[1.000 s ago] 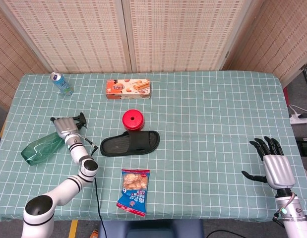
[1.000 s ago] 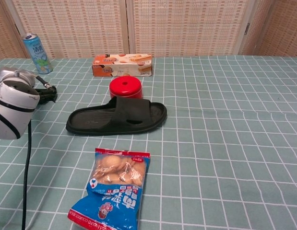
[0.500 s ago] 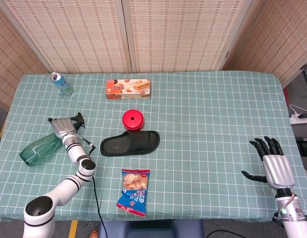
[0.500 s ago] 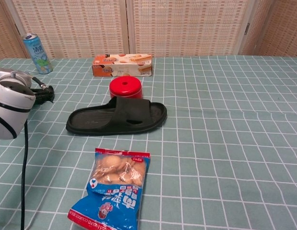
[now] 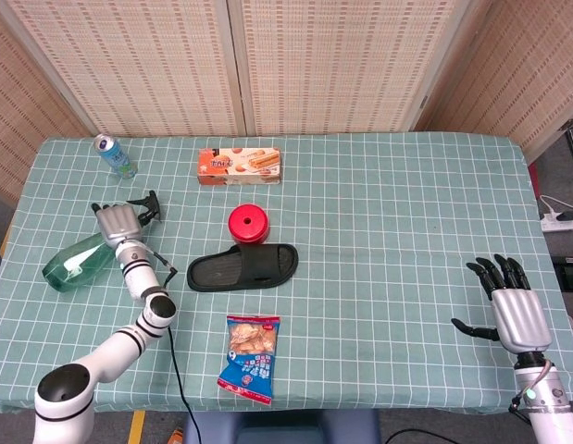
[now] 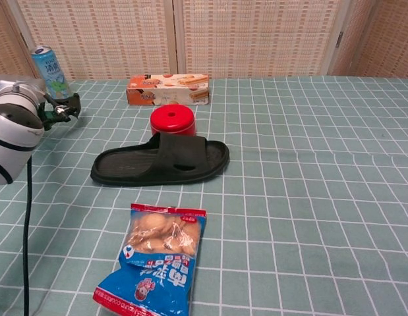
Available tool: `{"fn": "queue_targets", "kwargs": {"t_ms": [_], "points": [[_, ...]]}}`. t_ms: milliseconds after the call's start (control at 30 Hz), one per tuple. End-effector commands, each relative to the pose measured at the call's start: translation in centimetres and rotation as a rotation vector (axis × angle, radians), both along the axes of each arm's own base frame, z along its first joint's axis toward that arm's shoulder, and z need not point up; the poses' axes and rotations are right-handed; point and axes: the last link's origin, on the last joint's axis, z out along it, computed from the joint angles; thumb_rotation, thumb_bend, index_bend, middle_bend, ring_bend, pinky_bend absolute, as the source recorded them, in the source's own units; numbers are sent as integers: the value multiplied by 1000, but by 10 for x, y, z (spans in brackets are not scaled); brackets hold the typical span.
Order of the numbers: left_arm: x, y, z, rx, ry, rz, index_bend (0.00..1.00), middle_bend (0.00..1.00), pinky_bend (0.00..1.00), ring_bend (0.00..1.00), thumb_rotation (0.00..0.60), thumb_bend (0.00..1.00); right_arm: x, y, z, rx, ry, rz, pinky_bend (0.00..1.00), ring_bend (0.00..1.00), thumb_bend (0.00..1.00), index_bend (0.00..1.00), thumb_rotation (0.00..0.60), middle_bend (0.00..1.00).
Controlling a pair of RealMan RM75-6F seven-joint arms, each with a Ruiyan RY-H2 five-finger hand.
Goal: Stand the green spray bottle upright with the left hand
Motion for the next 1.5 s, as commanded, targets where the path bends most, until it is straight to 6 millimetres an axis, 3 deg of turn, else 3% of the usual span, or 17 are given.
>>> {"fn": "queue_targets", "kwargs": {"t_ms": [33, 167, 300, 567, 800, 1300, 1400, 1500], "points": [[12, 3, 23, 89, -88, -114, 642, 351, 141, 267, 600, 330, 0, 0, 0, 0, 0, 0, 0, 0, 0, 170, 600, 124], [20, -3, 53, 209, -244, -221, 644, 359, 137, 267, 600, 330, 0, 0, 0, -1, 2, 1, 0, 0, 0, 170, 600, 124], [16, -12, 82, 349, -451, -259, 636, 369, 129, 271, 600, 329, 1, 0, 0, -6, 9, 4, 0, 0, 0, 170, 600, 124], [5, -16, 118, 525, -702, -285, 643, 381, 126, 280, 600, 329, 2, 0, -2, -17, 28, 3, 9, 0, 0, 170, 600, 124], [0, -16, 118, 566, -875, -280, 630, 379, 113, 279, 600, 327, 3, 0, -3, -23, 38, 4, 19, 0, 0, 170, 600, 124], [-12, -16, 106, 528, -880, -247, 620, 377, 112, 278, 600, 326, 3, 0, -4, -31, 43, 5, 22, 0, 0, 170, 600, 124], [-12, -16, 104, 517, -880, -247, 575, 365, 108, 268, 600, 316, 3, 0, -3, -30, 42, 5, 22, 0, 0, 170, 600, 124], [-11, -17, 102, 503, -883, -249, 433, 345, 97, 254, 600, 286, 3, 0, -3, -30, 41, 6, 22, 0, 0, 170, 600, 124]]}}
